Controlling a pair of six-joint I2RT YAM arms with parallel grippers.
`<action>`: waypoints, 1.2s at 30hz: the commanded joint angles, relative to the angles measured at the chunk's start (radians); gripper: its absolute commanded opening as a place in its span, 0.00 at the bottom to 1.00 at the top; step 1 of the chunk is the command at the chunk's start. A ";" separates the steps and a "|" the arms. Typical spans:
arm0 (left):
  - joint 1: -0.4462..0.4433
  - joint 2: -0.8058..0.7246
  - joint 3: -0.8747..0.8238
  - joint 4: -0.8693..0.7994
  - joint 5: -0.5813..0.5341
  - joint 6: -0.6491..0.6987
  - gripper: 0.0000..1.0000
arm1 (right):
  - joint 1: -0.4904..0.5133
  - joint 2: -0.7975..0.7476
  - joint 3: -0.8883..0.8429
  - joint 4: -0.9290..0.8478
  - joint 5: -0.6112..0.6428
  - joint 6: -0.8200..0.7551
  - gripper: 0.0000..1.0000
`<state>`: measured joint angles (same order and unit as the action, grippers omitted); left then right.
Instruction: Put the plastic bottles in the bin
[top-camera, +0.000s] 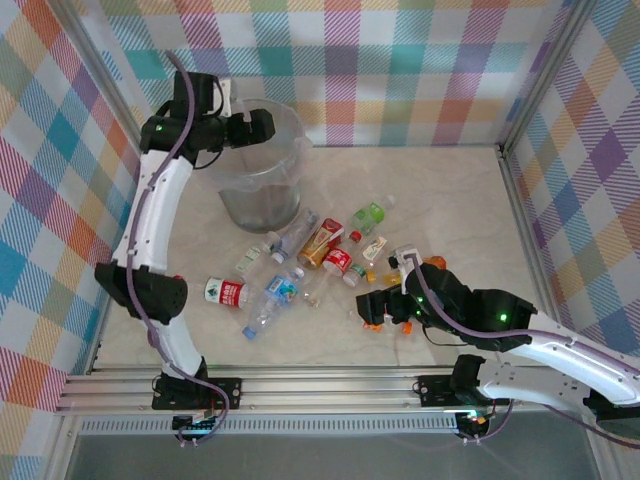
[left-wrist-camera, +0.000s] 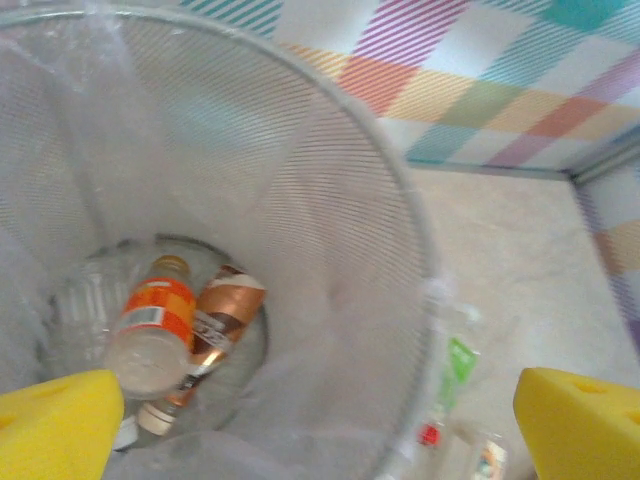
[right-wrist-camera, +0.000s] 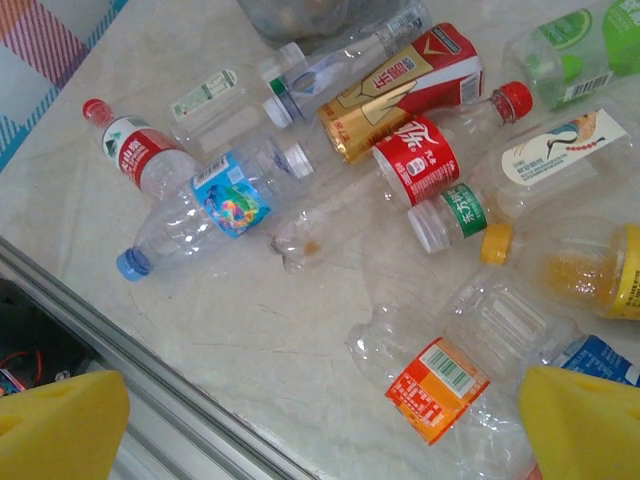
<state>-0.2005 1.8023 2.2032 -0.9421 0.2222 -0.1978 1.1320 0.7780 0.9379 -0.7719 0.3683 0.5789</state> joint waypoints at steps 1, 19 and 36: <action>-0.010 -0.098 -0.127 0.089 0.171 -0.053 1.00 | -0.006 0.010 -0.030 -0.028 0.021 0.027 1.00; -0.276 -0.507 -0.855 0.627 0.490 -0.046 1.00 | -0.063 0.113 -0.107 -0.150 -0.026 0.167 1.00; -0.378 -0.519 -0.913 0.579 0.406 0.026 1.00 | -0.187 0.274 -0.141 -0.108 -0.197 0.138 0.99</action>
<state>-0.5701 1.2964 1.2850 -0.3622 0.6453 -0.2077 0.9485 1.0374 0.7979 -0.9012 0.2138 0.7254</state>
